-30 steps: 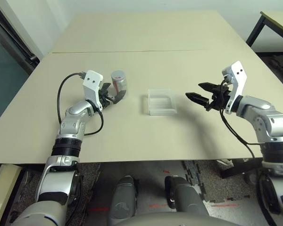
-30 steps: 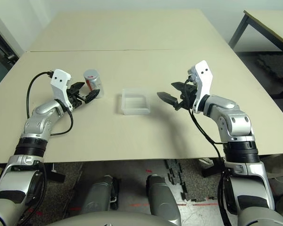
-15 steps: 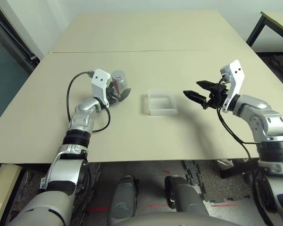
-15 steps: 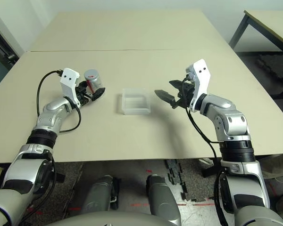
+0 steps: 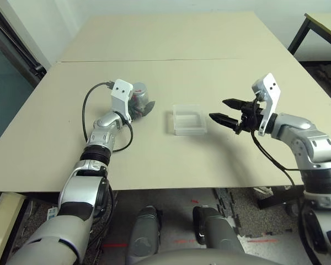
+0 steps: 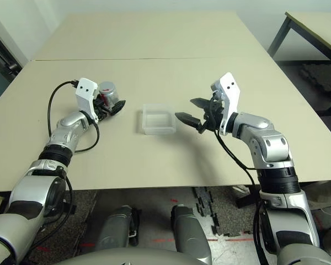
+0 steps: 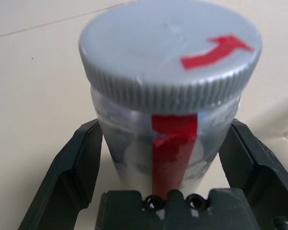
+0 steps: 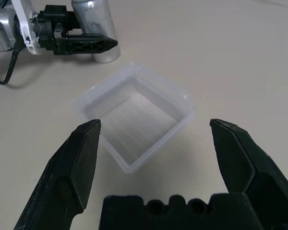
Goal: Pour the medicine from the bottle into the box.
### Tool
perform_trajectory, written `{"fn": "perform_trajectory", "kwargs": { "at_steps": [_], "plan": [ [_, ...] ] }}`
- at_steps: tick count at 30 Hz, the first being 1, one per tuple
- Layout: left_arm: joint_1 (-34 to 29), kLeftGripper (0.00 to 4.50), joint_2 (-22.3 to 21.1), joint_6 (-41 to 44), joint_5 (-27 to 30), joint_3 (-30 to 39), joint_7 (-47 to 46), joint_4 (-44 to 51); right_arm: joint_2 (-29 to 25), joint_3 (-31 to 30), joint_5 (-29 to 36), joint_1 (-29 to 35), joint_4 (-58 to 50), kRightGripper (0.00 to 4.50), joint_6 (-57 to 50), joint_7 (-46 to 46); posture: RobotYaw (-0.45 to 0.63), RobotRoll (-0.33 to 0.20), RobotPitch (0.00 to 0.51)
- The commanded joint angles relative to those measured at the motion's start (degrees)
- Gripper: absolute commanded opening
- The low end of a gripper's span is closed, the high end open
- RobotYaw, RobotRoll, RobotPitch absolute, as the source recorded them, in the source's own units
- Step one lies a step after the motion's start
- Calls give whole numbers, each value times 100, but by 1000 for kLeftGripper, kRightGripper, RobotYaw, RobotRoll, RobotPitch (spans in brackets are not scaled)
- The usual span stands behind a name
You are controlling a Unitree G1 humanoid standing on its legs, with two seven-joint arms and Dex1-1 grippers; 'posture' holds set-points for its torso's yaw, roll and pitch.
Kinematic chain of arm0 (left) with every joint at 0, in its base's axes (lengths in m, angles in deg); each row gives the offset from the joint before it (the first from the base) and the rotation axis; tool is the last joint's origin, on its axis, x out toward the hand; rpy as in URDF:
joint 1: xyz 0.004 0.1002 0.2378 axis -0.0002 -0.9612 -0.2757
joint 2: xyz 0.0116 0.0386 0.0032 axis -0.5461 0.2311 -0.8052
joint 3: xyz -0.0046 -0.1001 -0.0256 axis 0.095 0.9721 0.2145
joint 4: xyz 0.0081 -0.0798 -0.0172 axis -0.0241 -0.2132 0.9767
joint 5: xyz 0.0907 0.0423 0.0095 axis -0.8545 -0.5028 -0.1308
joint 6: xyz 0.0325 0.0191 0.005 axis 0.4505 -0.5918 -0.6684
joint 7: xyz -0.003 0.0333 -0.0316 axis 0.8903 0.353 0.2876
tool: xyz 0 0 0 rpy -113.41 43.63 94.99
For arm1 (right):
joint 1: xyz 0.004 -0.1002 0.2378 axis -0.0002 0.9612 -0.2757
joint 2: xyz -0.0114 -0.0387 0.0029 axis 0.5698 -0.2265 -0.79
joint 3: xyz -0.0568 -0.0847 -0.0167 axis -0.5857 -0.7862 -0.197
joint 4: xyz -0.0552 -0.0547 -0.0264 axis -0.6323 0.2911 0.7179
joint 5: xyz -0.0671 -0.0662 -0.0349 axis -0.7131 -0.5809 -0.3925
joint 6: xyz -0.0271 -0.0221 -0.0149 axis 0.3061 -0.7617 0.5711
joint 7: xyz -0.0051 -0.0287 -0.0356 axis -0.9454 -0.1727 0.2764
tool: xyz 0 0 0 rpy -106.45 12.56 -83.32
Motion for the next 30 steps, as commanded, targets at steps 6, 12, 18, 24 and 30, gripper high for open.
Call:
{"fn": "perform_trajectory", "kwargs": {
  "at_steps": [6,12,18,24,30],
  "plan": [
    [169,2530,29,-98,-68,44,56,-263,-42,-90,-26,-16,-25,4500,76,-59,21,0,102],
    [225,2538,-17,-90,-85,13,175,-239,-30,-133,-59,-96,82,4500,149,-69,31,0,101],
    [250,2538,-306,495,-34,-195,1062,545,-152,-194,-78,-244,122,4500,176,-249,41,0,96],
    [428,2538,-723,1785,214,-436,2280,1537,-300,-325,-91,-605,179,4500,220,-610,46,0,89],
    [572,2538,-713,2516,401,-655,3038,2118,-100,-514,-97,-1250,302,4500,193,-687,41,0,80]
  ]
}}
